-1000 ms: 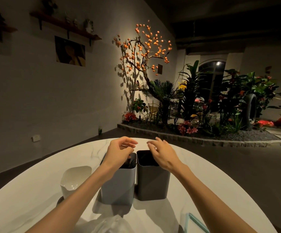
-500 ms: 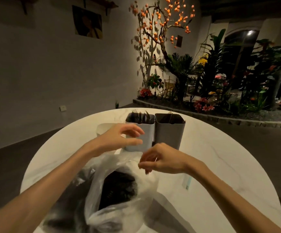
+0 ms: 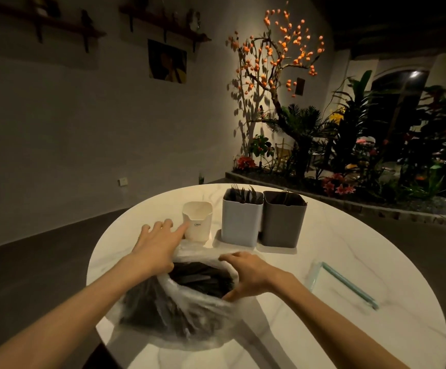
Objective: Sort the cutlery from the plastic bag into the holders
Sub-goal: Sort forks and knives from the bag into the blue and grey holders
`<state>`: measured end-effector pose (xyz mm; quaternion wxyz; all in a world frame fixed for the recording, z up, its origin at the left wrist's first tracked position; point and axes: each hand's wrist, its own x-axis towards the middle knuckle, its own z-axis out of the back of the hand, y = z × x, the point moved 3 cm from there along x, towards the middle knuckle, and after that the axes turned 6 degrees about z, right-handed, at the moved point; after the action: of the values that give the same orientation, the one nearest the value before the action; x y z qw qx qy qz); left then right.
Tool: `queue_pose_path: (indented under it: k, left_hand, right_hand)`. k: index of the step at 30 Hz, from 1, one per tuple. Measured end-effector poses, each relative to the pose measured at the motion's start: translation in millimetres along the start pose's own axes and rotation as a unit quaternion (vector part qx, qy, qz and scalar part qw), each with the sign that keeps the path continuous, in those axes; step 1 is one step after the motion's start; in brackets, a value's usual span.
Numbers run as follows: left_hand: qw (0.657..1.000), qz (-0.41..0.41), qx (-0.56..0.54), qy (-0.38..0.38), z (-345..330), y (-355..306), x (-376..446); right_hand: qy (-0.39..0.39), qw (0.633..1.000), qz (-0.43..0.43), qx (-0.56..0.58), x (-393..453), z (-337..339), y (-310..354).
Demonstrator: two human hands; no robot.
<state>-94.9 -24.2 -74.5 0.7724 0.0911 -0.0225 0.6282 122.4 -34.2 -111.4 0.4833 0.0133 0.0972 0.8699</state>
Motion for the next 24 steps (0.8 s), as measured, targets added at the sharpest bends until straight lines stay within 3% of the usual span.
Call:
queue_pose_path:
  k: [2,4,6,8,11,17,20,24]
  left_hand:
    - [0.986,-0.101,-0.131,-0.028,8,-7,-7]
    - [0.940,-0.193,-0.276,-0.054,19,-20,-15]
    - [0.922,-0.229,-0.310,-0.028,17,-30,-17]
    - [0.949,-0.213,-0.231,0.029,8,-36,-15]
    - [0.985,-0.160,-0.040,0.057,-8,-28,-6]
    - [0.954,-0.105,0.017,0.282,-38,-4,3]
    - [0.961,-0.105,0.022,0.256,-51,-1,5]
    - [0.964,-0.143,-0.050,0.218,-53,-2,9]
  right_hand:
    - [-0.005,1.000,-0.002,0.007,2,4,0]
    - [-0.007,1.000,0.006,0.011,6,6,7]
    - [-0.004,0.999,0.032,0.028,12,6,19]
    - [-0.006,0.997,0.056,0.045,16,4,29]
    - [-0.010,0.998,0.035,0.053,22,-6,32]
    - [0.028,0.996,-0.006,-0.080,35,-15,36]
    - [0.043,0.992,0.002,-0.120,40,-12,50]
    - [0.061,0.988,0.019,-0.143,38,-15,65]
